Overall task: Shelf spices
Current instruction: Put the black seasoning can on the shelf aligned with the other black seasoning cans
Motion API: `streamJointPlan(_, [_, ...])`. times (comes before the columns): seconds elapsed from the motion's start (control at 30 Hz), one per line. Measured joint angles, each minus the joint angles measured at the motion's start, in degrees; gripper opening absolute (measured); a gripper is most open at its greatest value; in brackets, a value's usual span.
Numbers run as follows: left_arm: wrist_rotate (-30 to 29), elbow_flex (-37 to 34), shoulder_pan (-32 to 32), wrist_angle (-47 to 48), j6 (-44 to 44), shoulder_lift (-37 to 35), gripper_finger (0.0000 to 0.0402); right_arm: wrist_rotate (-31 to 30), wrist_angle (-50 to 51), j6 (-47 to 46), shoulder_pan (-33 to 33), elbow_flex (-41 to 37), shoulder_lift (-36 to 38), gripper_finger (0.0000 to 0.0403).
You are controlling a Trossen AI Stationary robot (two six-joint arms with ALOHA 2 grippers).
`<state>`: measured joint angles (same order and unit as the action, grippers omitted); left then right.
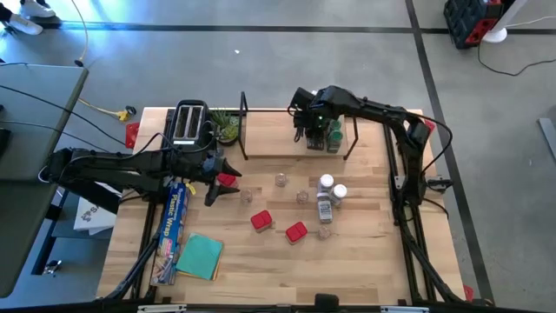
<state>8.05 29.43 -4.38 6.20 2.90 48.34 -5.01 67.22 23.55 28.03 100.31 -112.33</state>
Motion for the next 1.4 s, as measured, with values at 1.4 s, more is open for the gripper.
streamJointPlan(1.4, [0.09, 0.00, 0.00, -0.02, 0.44, 0.00, 0.0255, -3.33, 0.72, -2.64, 2.01, 0.00, -0.07, 0.0154])
